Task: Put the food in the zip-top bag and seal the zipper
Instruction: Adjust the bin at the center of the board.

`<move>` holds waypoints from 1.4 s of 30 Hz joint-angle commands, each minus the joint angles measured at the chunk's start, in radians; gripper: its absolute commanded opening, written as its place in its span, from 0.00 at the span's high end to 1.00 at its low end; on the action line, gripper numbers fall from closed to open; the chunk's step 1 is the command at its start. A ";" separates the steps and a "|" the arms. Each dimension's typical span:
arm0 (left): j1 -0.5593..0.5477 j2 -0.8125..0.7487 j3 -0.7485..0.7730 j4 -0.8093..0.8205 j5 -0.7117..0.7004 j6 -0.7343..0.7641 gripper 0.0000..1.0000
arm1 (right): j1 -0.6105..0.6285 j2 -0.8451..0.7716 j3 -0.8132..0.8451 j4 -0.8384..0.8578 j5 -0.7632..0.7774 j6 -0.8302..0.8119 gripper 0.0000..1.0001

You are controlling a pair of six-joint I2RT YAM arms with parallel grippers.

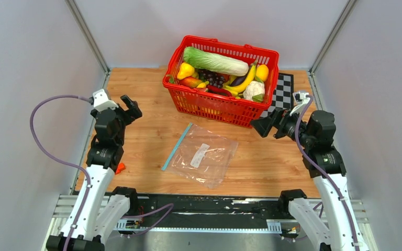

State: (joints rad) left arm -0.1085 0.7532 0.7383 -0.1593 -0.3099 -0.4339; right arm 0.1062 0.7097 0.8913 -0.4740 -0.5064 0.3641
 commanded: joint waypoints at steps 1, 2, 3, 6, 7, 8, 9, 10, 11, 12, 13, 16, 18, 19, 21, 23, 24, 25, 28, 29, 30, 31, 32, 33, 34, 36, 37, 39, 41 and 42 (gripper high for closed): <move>0.003 -0.039 0.038 -0.034 0.032 -0.057 0.00 | 0.012 0.010 0.037 0.021 -0.195 0.013 0.03; 0.005 -0.057 0.019 -0.009 0.085 -0.035 0.00 | 0.021 0.012 0.033 0.021 -0.204 0.006 0.05; 0.005 -0.071 -0.009 0.036 0.154 0.003 0.00 | 0.032 0.015 0.033 0.013 -0.207 -0.003 0.06; 0.005 -0.076 -0.055 0.132 0.295 0.019 0.00 | 0.058 0.030 0.037 -0.021 -0.207 -0.030 0.07; 0.004 -0.063 -0.055 0.133 0.323 0.016 0.00 | 0.063 0.034 0.033 -0.017 -0.206 -0.035 0.07; 0.003 -0.048 -0.049 0.134 0.357 0.021 0.00 | 0.067 0.040 0.033 -0.009 -0.206 -0.039 0.08; 0.004 -0.030 -0.040 0.131 0.386 0.030 0.00 | 0.073 0.048 0.038 0.001 -0.210 -0.047 0.08; 0.004 -0.012 -0.031 0.126 0.408 0.043 0.00 | 0.080 0.058 0.047 0.010 -0.211 -0.059 0.08; 0.003 0.007 -0.023 0.121 0.426 0.052 0.00 | 0.085 0.073 0.058 0.013 -0.206 -0.070 0.08; 0.005 0.029 -0.018 0.119 0.439 0.058 0.00 | 0.090 0.099 0.075 0.013 -0.201 -0.085 0.08; 0.005 0.042 -0.015 0.124 0.454 0.061 0.00 | 0.095 0.119 0.093 0.014 -0.202 -0.094 0.08; 0.004 0.080 -0.008 0.155 0.502 0.063 0.00 | 0.167 0.209 0.159 -0.004 -0.134 -0.127 0.07; 0.003 0.108 0.012 0.155 0.542 0.073 0.00 | 0.275 0.297 0.273 -0.068 -0.009 -0.193 0.07; 0.003 0.120 0.019 0.155 0.559 0.077 0.00 | 0.338 0.356 0.336 -0.121 0.047 -0.233 0.06; 0.004 0.136 0.028 0.153 0.580 0.078 0.00 | 0.441 0.468 0.441 -0.203 0.146 -0.281 0.06; 0.003 0.148 0.027 0.155 0.597 0.076 0.00 | 0.486 0.556 0.487 -0.219 0.215 -0.280 0.06; 0.003 0.153 0.028 0.155 0.604 0.079 0.00 | 0.492 0.592 0.488 -0.204 0.213 -0.277 0.06; 0.004 0.155 0.031 0.155 0.609 0.085 0.00 | 0.493 0.620 0.484 -0.187 0.208 -0.276 0.06; 0.004 0.151 0.040 0.134 0.608 0.111 0.00 | 0.492 0.709 0.513 -0.182 0.291 -0.292 0.05; 0.003 0.148 0.036 0.133 0.607 0.114 0.00 | 0.491 0.730 0.520 -0.180 0.361 -0.307 0.04; 0.004 0.145 0.031 0.143 0.606 0.113 0.00 | 0.488 0.746 0.525 -0.174 0.444 -0.317 0.02; 0.003 0.145 0.024 0.152 0.605 0.105 0.00 | 0.479 0.759 0.520 -0.152 0.521 -0.321 0.01; 0.004 0.147 0.018 0.154 0.609 0.097 0.00 | 0.466 0.774 0.520 -0.145 0.596 -0.323 0.00; 0.004 0.151 0.014 0.184 0.618 0.088 0.00 | 0.452 0.791 0.523 -0.144 0.640 -0.317 0.00; 0.004 0.157 0.014 0.191 0.625 0.082 0.00 | 0.434 0.798 0.524 -0.147 0.668 -0.312 0.00; 0.003 0.163 0.019 0.191 0.639 0.080 0.00 | 0.411 0.793 0.515 -0.164 0.680 -0.316 0.00; 0.003 0.162 0.021 0.186 0.638 0.081 0.00 | 0.409 0.779 0.498 -0.166 0.648 -0.339 0.00; 0.003 0.158 0.028 0.165 0.611 0.087 0.00 | 0.415 0.742 0.452 -0.177 0.451 -0.379 0.04; 0.003 0.150 0.027 0.104 0.573 0.096 0.00 | 0.443 0.694 0.389 -0.168 0.341 -0.371 0.05; 0.004 0.147 0.024 0.087 0.553 0.098 0.00 | 0.467 0.668 0.352 -0.141 0.257 -0.335 0.08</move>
State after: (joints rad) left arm -0.1085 0.9134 0.7303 -0.0261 0.2932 -0.3519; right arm 0.5312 1.4750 1.3312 -0.6697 -0.0360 0.0380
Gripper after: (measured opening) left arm 1.000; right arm 0.952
